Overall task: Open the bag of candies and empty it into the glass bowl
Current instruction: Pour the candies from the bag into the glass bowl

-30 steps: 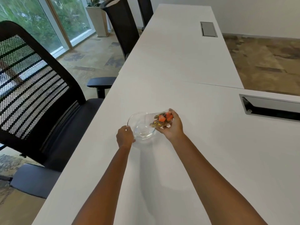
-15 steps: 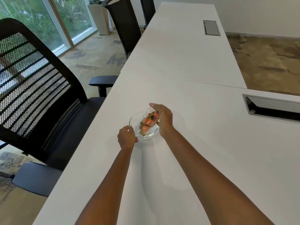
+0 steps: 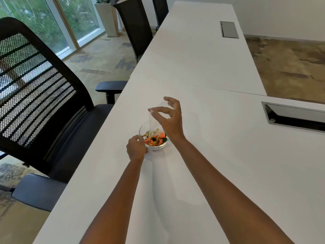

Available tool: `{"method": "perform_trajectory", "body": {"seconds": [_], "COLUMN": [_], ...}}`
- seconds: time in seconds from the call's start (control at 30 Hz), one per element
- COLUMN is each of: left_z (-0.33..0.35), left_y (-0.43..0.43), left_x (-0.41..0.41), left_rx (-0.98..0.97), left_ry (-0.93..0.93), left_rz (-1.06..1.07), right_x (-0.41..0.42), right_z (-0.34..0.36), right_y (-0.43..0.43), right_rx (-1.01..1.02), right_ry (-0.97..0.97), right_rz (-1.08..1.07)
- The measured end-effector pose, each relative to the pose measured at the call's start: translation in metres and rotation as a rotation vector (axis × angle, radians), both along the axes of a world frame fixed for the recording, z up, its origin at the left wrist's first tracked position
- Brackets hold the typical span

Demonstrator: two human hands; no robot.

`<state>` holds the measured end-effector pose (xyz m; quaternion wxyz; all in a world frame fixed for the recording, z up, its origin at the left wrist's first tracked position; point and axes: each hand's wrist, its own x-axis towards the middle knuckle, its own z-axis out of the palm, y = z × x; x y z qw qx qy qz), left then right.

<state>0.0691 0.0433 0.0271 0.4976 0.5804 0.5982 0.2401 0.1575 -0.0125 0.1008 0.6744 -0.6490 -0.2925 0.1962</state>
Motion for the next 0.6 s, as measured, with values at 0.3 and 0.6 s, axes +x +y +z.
{"method": "perform_trajectory", "body": {"seconds": [0.3,0.6], "left_z": [-0.006,0.005], "left_y": [-0.004,-0.037], "left_x": [-0.002,0.002], "left_rx": [0.086,0.369], "left_ry": [0.101,-0.436], "left_rz": [0.003,-0.138], "right_x": [-0.001,0.011], "right_z": [0.004,0.015], "right_y": [-0.001,-0.031], "right_rx": [0.032,-0.008], "right_ry": [0.137,1.095], "right_rz": [-0.095,-0.15]}}
